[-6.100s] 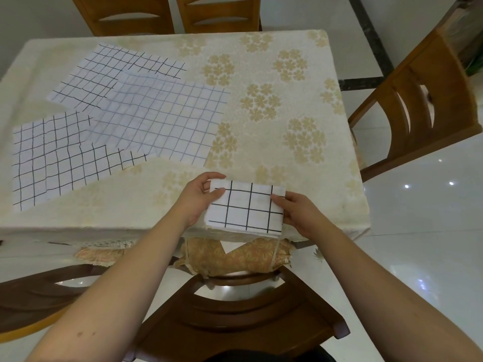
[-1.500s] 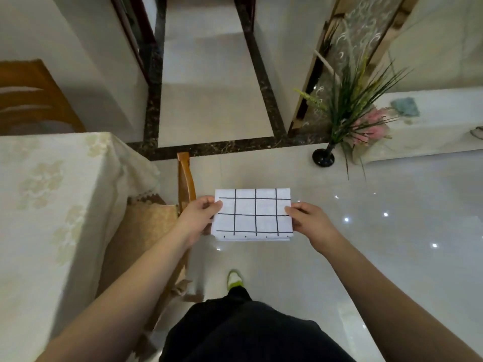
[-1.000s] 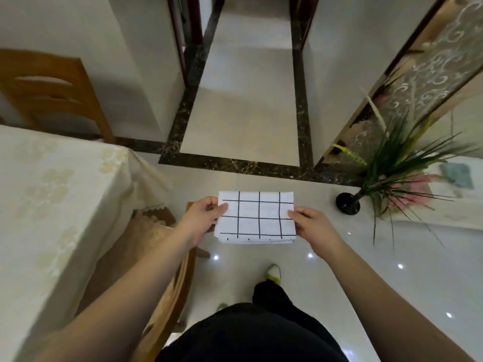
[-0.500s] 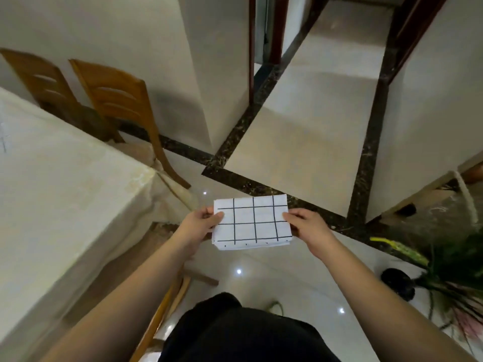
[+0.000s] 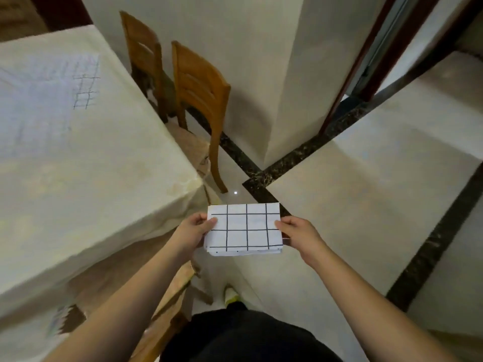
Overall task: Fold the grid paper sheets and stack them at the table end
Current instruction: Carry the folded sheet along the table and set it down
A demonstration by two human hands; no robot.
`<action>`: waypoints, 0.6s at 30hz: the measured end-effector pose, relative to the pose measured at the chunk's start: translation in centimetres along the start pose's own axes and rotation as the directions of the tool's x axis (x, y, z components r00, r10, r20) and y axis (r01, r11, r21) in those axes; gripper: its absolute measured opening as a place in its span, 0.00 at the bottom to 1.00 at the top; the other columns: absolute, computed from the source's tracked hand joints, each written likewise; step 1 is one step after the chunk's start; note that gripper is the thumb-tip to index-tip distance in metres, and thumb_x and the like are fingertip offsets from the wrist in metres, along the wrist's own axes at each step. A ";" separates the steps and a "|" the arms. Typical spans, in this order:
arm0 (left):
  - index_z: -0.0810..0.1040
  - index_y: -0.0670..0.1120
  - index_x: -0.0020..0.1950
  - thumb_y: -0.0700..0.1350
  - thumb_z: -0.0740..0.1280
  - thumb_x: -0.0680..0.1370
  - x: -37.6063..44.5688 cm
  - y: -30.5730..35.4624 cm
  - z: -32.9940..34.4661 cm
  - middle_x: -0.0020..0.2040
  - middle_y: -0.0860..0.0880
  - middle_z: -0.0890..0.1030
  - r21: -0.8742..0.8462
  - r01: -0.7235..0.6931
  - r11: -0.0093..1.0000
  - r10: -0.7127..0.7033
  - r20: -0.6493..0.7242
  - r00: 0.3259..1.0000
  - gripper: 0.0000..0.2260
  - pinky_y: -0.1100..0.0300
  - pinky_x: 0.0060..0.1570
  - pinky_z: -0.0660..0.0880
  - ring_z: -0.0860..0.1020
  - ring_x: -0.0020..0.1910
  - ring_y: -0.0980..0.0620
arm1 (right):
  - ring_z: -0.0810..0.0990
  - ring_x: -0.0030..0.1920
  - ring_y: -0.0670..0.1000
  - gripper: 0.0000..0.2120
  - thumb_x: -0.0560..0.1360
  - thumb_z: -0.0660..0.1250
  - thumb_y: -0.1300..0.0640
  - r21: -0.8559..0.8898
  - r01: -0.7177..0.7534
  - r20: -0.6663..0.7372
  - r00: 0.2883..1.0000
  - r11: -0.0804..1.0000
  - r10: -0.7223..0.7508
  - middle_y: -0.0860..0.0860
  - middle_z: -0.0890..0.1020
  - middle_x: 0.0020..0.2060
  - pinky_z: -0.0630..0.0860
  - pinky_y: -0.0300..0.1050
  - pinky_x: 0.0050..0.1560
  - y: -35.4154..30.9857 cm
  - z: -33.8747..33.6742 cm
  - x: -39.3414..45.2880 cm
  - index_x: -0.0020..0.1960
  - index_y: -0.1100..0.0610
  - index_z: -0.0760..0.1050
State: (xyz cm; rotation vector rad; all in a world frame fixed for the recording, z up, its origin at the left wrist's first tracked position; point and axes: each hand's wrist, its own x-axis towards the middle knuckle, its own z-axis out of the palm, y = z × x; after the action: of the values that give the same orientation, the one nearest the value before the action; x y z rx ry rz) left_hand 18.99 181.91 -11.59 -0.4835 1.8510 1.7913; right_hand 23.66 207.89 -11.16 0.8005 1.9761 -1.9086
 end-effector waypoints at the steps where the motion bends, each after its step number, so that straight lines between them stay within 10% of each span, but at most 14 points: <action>1: 0.77 0.43 0.51 0.44 0.67 0.78 0.7 0.3 -0.7 0.45 0.44 0.82 -0.031 0.007 0.999 -0.007 -0.019 1.000 0.05 0.56 0.38 0.76 0.81 0.41 0.48 | 0.83 0.46 0.53 0.07 0.77 0.68 0.60 -0.037 0.000 0.026 1.000 0.999 0.001 0.55 0.84 0.46 0.78 0.44 0.43 -0.9 0.7 1.3 0.52 0.62 0.79; 18: 0.77 0.43 0.55 0.43 0.64 0.80 7.2 1.4 -11.1 0.50 0.44 0.82 -0.391 -0.044 0.919 -0.112 -0.369 0.923 0.06 0.53 0.43 0.77 0.81 0.48 0.45 | 0.83 0.42 0.50 0.09 0.77 0.68 0.60 -0.324 0.030 0.344 0.935 0.946 0.088 0.55 0.83 0.45 0.78 0.38 0.37 -9.7 14.8 15.9 0.55 0.63 0.77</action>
State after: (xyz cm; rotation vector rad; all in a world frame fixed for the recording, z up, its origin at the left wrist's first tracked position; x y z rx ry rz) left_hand 11.13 171.64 -14.71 -1.0824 1.6961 2.1742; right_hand 2.80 196.70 -13.32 0.3616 1.9569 -1.5182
